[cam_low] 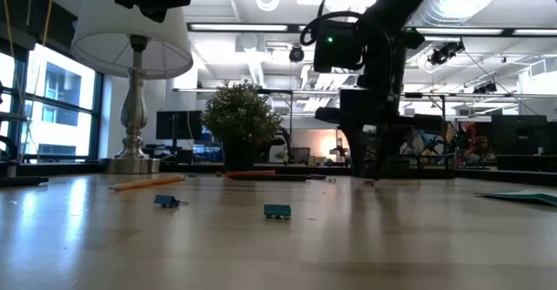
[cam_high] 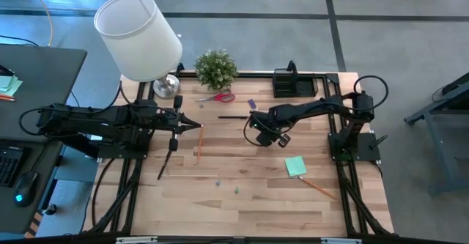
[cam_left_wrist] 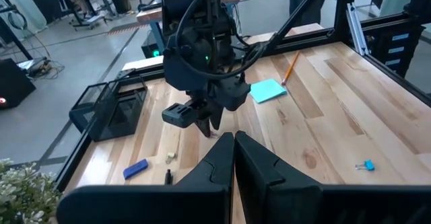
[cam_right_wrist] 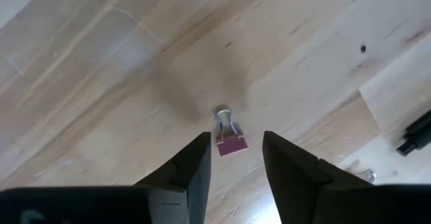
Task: Pick and place office supplies into organizer
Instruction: Put the pink binder clip in the black desk organizer
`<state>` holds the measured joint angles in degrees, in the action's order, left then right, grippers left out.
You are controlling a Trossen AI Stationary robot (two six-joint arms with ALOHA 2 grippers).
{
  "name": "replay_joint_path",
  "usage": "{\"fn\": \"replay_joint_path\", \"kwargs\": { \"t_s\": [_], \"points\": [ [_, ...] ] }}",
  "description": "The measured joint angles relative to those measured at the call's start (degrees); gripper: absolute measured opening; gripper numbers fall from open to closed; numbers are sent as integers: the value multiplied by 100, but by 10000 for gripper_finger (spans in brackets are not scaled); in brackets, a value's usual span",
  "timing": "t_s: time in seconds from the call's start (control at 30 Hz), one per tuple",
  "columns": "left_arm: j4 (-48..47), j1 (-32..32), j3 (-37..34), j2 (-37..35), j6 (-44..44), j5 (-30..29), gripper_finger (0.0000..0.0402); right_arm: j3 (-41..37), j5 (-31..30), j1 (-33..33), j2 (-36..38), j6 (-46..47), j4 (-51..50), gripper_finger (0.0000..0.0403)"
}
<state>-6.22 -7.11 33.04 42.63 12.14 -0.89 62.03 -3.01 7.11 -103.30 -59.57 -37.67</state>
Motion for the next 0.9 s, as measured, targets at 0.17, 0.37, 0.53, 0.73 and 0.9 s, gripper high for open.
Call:
{"fn": "replay_joint_path", "kwargs": {
  "t_s": [0.17, 0.37, 0.53, 0.73, 0.9],
  "points": [
    [15, -2, 0, 0, -61, -1, 1, 4, -4, 0, -170, -62, -27, 114],
    [15, -2, 0, 0, -63, 0, 1, 13, 1, 0, -207, -15, -29, 102],
    [13, -2, 0, 0, -63, 0, 1, 10, 11, -20, -202, 338, -68, 83],
    [11, -1, 0, 0, -66, 0, 1, 75, -3, -92, -217, 924, -197, 49],
    [9, -2, 0, 0, -66, 0, 1, 309, 22, -114, -237, 1701, -481, 33]
  ]
}}
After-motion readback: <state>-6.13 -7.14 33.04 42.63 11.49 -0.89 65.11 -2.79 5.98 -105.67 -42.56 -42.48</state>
